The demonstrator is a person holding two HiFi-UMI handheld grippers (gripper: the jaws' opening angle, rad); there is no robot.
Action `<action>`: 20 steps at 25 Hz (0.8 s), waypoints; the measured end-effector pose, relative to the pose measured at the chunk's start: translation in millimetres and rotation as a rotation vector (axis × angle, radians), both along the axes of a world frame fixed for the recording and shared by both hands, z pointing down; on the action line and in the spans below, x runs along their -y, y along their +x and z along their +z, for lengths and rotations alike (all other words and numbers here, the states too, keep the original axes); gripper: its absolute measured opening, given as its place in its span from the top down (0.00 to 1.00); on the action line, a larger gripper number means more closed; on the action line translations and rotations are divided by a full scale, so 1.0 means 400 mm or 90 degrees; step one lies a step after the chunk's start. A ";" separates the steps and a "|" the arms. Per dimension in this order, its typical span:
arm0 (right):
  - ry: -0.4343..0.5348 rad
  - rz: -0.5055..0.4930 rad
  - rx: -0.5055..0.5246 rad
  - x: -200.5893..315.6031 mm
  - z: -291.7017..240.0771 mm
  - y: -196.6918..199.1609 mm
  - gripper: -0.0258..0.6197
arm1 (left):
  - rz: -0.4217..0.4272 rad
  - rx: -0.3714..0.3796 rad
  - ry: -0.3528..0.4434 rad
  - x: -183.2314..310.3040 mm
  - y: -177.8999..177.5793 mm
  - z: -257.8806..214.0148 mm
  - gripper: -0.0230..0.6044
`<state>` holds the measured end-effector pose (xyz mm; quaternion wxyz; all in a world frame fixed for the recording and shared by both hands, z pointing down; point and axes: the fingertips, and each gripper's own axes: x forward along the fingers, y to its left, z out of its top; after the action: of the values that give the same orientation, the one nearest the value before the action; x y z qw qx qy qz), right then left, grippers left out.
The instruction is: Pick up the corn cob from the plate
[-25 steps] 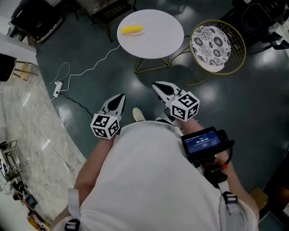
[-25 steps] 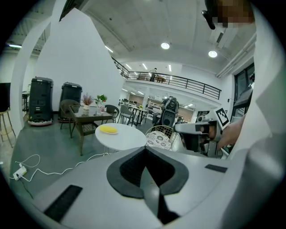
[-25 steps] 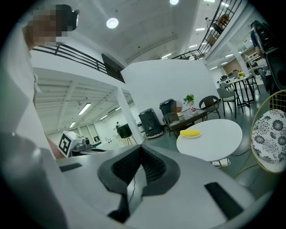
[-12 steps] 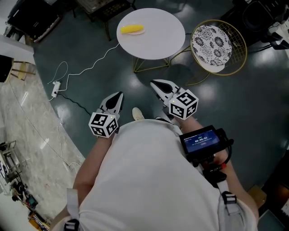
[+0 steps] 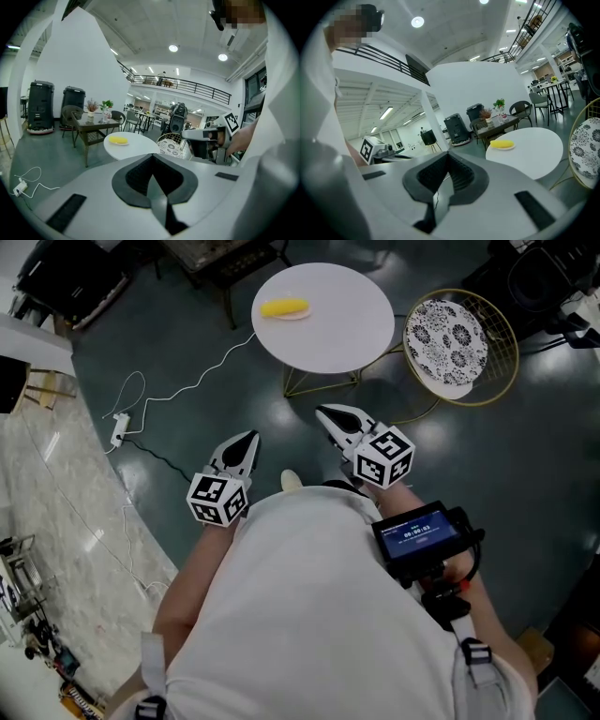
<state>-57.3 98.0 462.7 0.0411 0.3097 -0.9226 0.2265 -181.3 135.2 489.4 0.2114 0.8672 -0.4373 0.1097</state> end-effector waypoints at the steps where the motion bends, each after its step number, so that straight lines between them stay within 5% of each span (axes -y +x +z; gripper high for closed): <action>1: 0.001 0.001 -0.001 0.004 -0.002 -0.007 0.95 | -0.001 -0.002 0.000 0.004 -0.008 0.000 0.95; 20: -0.008 -0.007 -0.010 0.078 0.011 -0.093 0.95 | -0.010 -0.007 -0.021 0.070 -0.091 0.025 0.95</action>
<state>-94.3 66.9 466.9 0.0517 0.3065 -0.9223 0.2297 -217.8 107.3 499.3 0.2288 0.8607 -0.4411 0.1106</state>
